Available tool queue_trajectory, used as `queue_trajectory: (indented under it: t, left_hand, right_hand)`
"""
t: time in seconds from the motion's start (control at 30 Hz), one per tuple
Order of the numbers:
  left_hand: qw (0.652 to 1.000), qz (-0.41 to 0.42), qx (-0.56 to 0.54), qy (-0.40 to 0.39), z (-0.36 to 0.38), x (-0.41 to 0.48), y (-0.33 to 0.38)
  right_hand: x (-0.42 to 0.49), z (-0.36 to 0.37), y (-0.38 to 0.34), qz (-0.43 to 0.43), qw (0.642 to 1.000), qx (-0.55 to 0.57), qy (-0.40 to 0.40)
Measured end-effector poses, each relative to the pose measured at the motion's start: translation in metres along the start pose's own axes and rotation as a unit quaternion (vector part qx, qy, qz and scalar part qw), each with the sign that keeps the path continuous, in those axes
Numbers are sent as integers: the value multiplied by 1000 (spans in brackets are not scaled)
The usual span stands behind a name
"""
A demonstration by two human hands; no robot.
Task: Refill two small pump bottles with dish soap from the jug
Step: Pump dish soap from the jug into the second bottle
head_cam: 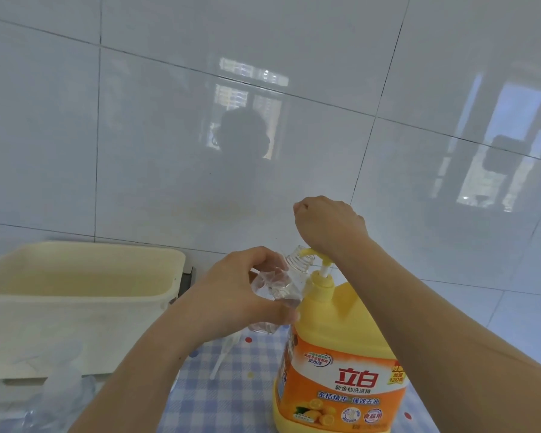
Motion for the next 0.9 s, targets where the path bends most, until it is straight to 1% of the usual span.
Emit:
queue_trajectory:
  t: [0.13,0.37,0.7,0.9]
  left_hand:
    - [1000,-4,3,-1,0,0,-1]
    - [998,-23,52,-9,3,1,-9]
    - [997,-31,65,-17,3,2,-11]
    - [998,-34,54,-15,3,2,-10]
  right_hand:
    - [-1,4,3,1,1000,1,-11]
    - [-10,21,3,12,999,-23,-40]
    - [-10,21,3,11,999,-6,-38]
    - [-12,21,3,30,998,25,-52]
Point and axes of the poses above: each hand's wrist, its own x-axis towards the middle knuckle, its own z-axis out of the palm, y = z × x, the point moved 5 cm from there along x, towards the middle knuckle, and after that the axes turned 2 degrees about -z, right-handed, at the moved point
